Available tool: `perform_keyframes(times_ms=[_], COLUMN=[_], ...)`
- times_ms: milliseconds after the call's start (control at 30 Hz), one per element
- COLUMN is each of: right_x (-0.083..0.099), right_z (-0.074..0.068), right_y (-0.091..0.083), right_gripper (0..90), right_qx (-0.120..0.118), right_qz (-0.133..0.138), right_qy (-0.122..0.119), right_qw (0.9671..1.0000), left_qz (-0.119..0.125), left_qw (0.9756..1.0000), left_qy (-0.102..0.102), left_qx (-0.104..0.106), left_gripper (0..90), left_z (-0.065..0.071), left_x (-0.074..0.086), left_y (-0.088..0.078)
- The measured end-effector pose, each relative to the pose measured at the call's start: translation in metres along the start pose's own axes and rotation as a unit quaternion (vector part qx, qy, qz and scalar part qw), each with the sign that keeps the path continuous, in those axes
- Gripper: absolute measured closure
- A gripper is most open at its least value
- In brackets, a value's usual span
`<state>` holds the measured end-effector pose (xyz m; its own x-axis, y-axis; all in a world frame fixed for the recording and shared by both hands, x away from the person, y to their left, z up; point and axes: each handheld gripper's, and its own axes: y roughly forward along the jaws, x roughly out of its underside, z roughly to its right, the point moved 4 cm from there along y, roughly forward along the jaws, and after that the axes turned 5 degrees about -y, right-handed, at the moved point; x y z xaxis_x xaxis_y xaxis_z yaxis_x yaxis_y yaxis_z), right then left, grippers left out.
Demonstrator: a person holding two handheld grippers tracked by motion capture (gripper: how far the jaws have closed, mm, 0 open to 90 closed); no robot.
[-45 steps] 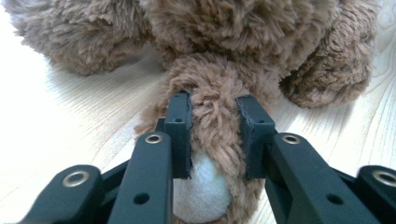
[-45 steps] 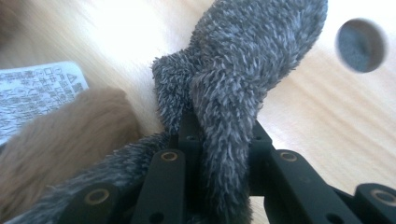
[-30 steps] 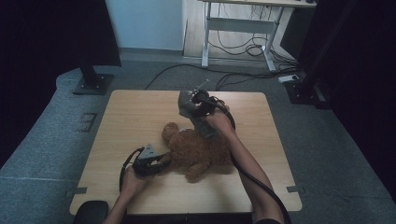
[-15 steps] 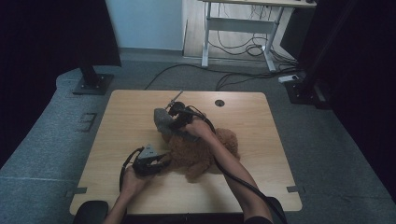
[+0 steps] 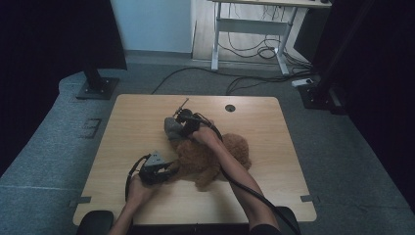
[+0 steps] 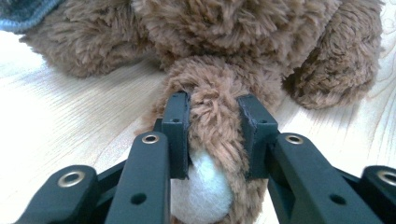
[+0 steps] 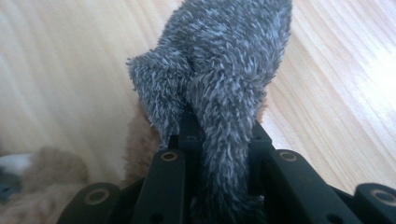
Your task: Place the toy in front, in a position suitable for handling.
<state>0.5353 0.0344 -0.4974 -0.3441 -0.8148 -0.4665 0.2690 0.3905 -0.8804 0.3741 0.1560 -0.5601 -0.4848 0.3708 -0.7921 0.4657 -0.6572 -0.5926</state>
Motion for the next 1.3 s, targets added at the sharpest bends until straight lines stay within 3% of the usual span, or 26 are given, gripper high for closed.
perform_keyframes(times_ms=[533, 733, 833, 967, 1100, 1200, 1300], right_x=[0.013, 0.018, 0.017, 0.008, -0.008, -0.019, -0.024], right_z=[0.028, 0.034, 0.034, 0.027, 0.008, -0.01, -0.028], right_y=[0.016, 0.017, 0.009, -0.015, -0.039, -0.046, -0.04], right_gripper=[75.1, 75.0, 75.1, 75.1, 75.0, 75.0, 75.0], right_qx=[0.035, 0.05, 0.063, 0.06, 0.032, -0.002, -0.027], right_qz=[-0.032, -0.046, -0.039, -0.007, 0.024, 0.038, 0.026], right_qy=[0.05, 0.057, 0.05, 0.034, 0.008, -0.017, -0.046], right_qw=[0.9976, 0.996, 0.996, 0.9976, 0.9992, 0.9991, 0.9982], left_qz=[0.0, 0.0, 0.0, 0.001, 0.0, 0.0, 0.0], left_qw=[1.0, 1.0, 1.0, 1.0, 1.0, 1.0, 1.0], left_qy=[0.0, 0.0, 0.0, 0.0, 0.0, 0.0, 0.0], left_qx=[0.001, 0.001, 0.002, 0.001, 0.001, 0.002, 0.002], left_gripper=[67.2, 67.2, 67.2, 67.0, 67.0, 66.9, 66.9], left_z=[-0.001, -0.001, -0.001, 0.0, 0.0, 0.0, 0.0], left_x=[0.0, 0.0, 0.0, 0.0, 0.0, 0.0, 0.0], left_y=[0.0, 0.0, 0.0, 0.001, 0.001, 0.001, 0.001])
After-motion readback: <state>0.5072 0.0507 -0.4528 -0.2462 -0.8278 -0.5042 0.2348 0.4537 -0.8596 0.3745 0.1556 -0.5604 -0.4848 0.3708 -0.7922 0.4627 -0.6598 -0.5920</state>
